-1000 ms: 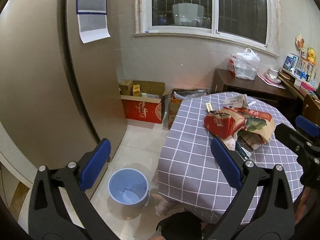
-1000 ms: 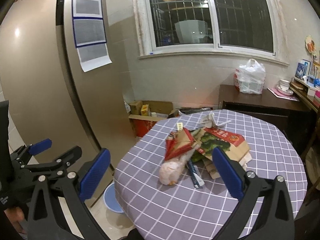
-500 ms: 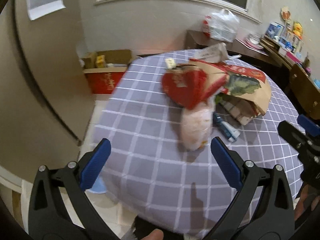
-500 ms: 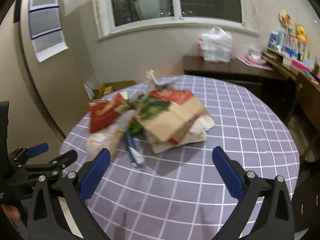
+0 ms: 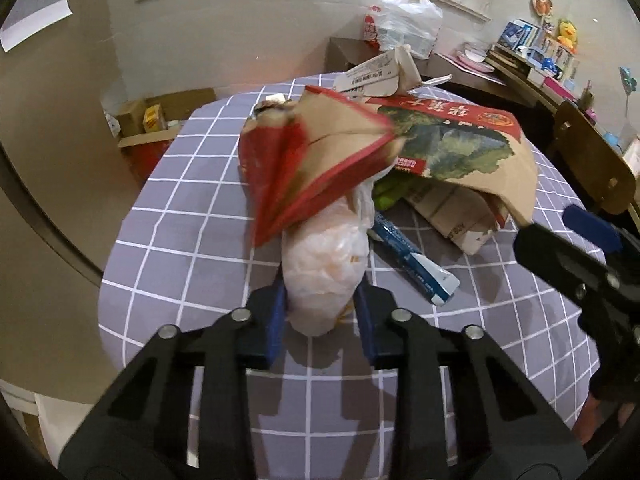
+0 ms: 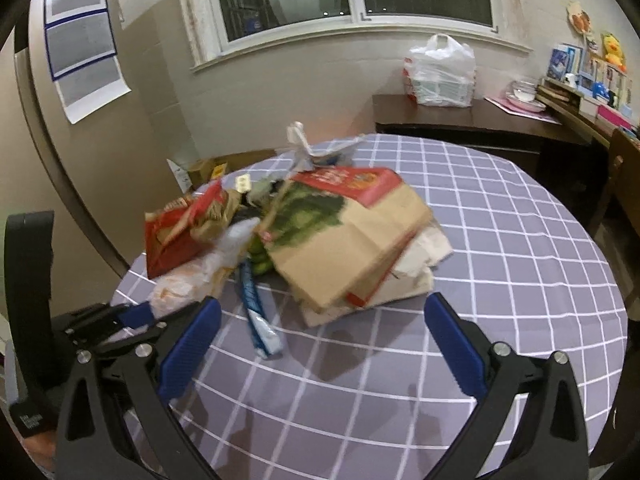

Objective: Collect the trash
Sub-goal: 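Grasp the clear plastic bag with the left gripper while the right tool approaches the table, then lift the plastic bag with the left gripper while the right gripper grasps the brown paper bag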

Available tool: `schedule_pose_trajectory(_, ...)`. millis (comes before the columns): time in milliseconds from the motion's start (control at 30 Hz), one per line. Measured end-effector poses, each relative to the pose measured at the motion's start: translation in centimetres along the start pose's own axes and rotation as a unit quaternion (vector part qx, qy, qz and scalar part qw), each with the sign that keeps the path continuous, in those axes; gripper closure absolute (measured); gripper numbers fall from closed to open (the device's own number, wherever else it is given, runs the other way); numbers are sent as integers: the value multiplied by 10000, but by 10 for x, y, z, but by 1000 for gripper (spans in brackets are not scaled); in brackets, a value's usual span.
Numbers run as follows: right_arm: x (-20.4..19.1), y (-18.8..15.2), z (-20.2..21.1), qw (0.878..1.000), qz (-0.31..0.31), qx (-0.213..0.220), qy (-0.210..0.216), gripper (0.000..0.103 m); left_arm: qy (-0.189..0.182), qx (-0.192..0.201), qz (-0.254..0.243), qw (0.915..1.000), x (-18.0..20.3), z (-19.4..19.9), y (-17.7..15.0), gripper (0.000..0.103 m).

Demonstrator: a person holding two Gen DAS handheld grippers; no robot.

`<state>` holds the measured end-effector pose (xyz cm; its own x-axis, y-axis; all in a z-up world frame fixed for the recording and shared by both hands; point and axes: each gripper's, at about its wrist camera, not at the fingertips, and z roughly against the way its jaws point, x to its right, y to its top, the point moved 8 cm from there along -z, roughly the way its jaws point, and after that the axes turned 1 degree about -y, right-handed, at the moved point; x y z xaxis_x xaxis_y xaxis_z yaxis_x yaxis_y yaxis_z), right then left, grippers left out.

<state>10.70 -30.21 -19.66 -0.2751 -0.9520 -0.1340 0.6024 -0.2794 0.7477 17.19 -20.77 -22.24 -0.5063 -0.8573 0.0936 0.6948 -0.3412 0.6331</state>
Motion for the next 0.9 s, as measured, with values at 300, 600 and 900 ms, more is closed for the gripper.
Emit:
schedule_pose_trajectory(300, -19, 7, 29, 9999, -1, 155, -3, 4, -797, 231, -162, 9964, 19, 47, -15, 79)
schedule_pose_trajectory(600, -55, 15, 58, 9988, 92, 440, 169, 4, -317, 1176, 154, 9924, -21, 119, -6, 79)
schedule_pose_trajectory(900, -107, 5, 2, 9989, 105, -106, 437, 4, 567, 1082, 671, 9902, -97, 112, -8, 79)
